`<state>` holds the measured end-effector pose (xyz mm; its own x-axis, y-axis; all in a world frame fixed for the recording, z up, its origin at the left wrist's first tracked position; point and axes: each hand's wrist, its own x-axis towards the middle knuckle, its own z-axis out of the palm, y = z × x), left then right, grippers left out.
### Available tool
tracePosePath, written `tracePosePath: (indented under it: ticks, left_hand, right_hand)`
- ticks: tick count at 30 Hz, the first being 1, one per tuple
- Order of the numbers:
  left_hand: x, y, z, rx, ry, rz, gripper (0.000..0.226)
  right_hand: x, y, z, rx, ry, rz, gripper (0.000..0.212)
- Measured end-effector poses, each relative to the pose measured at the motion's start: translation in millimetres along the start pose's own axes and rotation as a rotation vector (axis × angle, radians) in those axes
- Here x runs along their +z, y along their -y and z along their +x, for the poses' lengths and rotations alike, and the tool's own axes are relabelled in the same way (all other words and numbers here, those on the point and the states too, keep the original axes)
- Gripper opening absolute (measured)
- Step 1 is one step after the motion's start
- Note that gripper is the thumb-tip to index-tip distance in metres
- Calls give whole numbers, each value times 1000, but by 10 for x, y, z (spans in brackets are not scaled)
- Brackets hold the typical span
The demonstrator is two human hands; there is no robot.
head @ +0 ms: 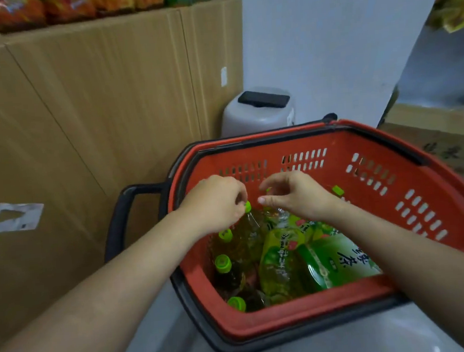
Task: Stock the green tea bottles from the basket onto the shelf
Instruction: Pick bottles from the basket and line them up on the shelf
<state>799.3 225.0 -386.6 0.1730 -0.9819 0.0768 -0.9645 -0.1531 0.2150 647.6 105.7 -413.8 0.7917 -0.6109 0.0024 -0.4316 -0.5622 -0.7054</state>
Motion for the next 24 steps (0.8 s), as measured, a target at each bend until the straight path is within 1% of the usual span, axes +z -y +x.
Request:
tracePosePath:
  ticks: [2, 5, 6, 7, 9, 11, 12, 14, 15, 16, 18, 20, 22, 23, 24]
  left_hand:
    - [185, -51, 189, -32, 216, 172, 21]
    - [502, -84, 345, -38, 605, 434, 35]
    - [580, -76, 364, -20, 684, 494, 35]
    - [640, -51, 381, 6, 711, 524, 31]
    - [684, 14, 423, 30, 661, 499, 21]
    - [681, 67, 452, 6, 611, 470, 21]
    - [685, 85, 465, -8, 631, 482, 29]
    - [717, 128, 458, -59, 759, 521, 60]
    - [741, 147, 456, -67, 812, 539, 69]
    - [755, 161, 456, -51, 821, 541, 68]
    - [791, 194, 457, -17, 768, 493, 49]
    - [803, 170, 439, 17, 737, 492, 38]
    - [792, 101, 451, 65, 683, 505, 38]
    - [729, 63, 456, 80, 623, 489, 39]
    - [626, 27, 457, 83, 526, 448, 37]
  right_hand:
    - [73, -96, 32, 34, 28, -28, 41]
    - [88, -189, 72, 58, 53, 13, 40]
    - [103, -211, 73, 59, 79, -7, 42]
    - [130, -229, 68, 59, 112, -39, 44]
    - [196, -252, 67, 61, 170, -62, 50]
    - [251, -257, 62, 83, 229, -59, 57]
    - [265, -260, 54, 100, 263, -53, 58]
    - [311, -277, 28, 149, 330, -36, 60]
    - [338, -292, 23, 176, 356, -32, 61]
    - [360, -302, 21, 199, 376, -33, 63]
    - [382, -301, 29, 228, 415, -57, 68]
    - [392, -310, 24, 256, 443, -52, 73]
    - [380, -332, 6, 265, 455, -9, 81]
    - [376, -338, -1, 257, 468, -4, 88]
    - [370, -337, -4, 246, 485, -12, 96]
